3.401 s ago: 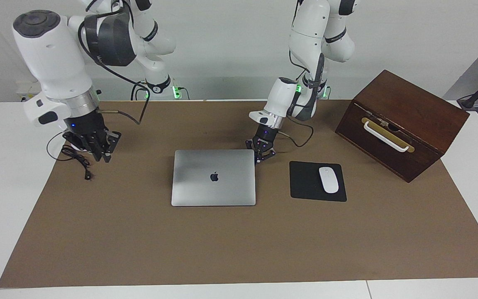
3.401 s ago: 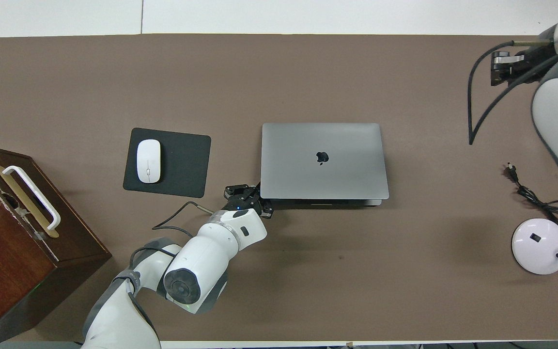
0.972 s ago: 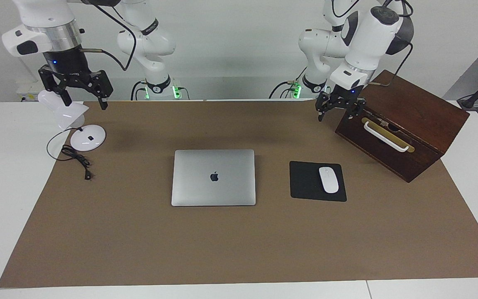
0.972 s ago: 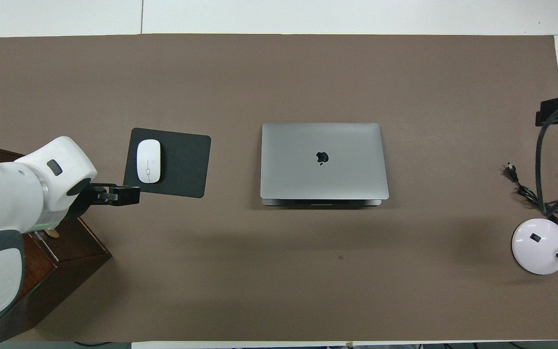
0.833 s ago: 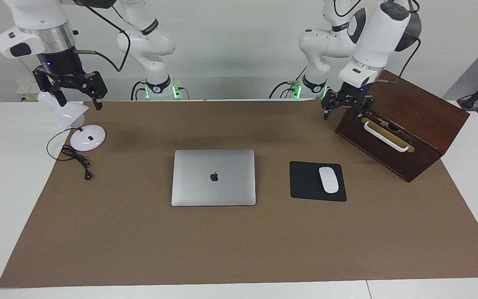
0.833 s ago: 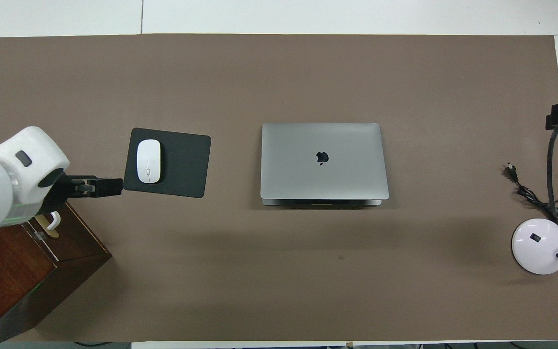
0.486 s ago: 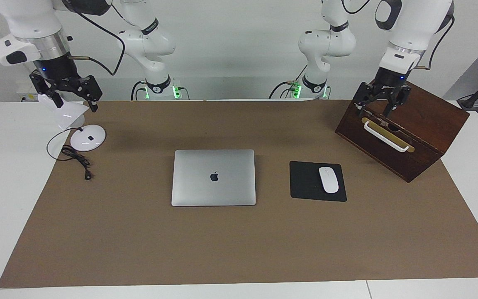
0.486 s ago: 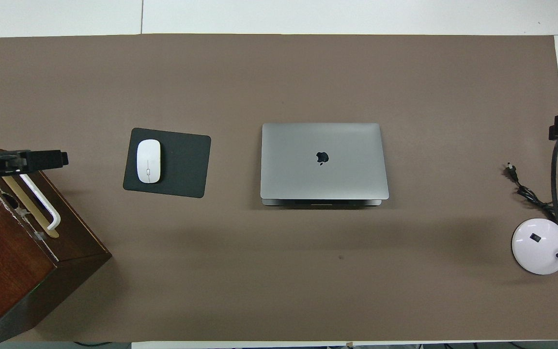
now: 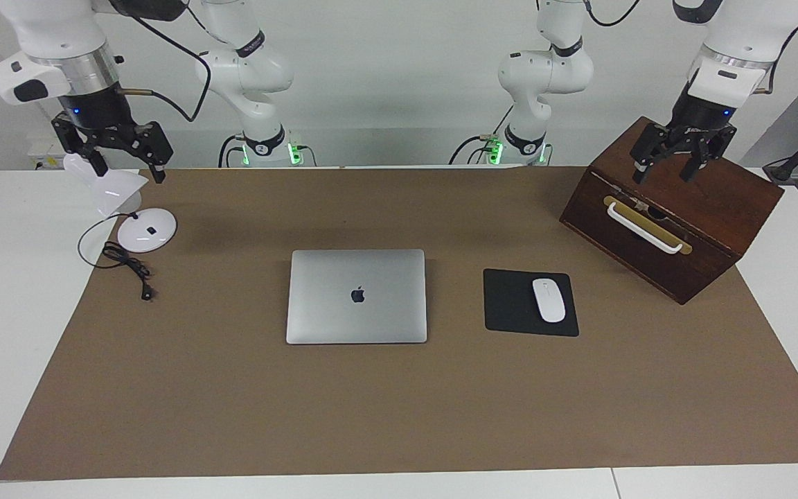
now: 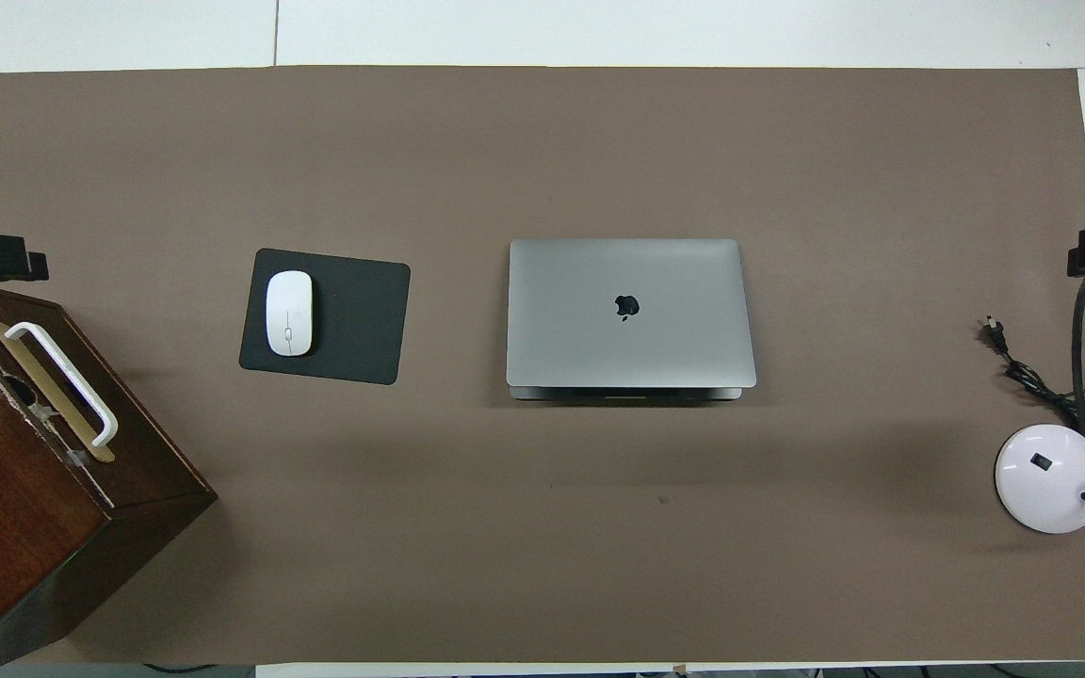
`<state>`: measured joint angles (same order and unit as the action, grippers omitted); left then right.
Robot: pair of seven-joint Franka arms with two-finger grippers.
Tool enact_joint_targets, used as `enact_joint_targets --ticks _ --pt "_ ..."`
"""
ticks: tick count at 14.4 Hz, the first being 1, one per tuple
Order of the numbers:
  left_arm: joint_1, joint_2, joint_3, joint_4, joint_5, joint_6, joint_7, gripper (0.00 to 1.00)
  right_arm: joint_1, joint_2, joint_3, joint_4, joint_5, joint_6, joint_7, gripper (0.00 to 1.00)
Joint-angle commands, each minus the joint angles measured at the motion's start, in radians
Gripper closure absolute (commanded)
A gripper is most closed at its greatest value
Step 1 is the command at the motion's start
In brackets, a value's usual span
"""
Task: Close laptop with both arms
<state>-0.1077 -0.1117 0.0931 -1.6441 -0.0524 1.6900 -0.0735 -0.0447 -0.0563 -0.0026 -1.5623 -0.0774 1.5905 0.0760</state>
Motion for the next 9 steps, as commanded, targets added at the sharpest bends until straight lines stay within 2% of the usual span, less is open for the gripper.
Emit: enact_joint_targets --ticks 1,9 --pt "0.019 0.049 -0.007 0.076 0.008 -0.095 -0.003 0.0 -0.007 -0.024 0.004 -0.033 0.021 0.025 -0.021 0.0" --pt "0.029 0.079 -0.007 0.049 0.019 -0.188 0.004 0.0 -0.021 -0.02 0.03 -0.091 0.096 0.078 0.001 0.0"
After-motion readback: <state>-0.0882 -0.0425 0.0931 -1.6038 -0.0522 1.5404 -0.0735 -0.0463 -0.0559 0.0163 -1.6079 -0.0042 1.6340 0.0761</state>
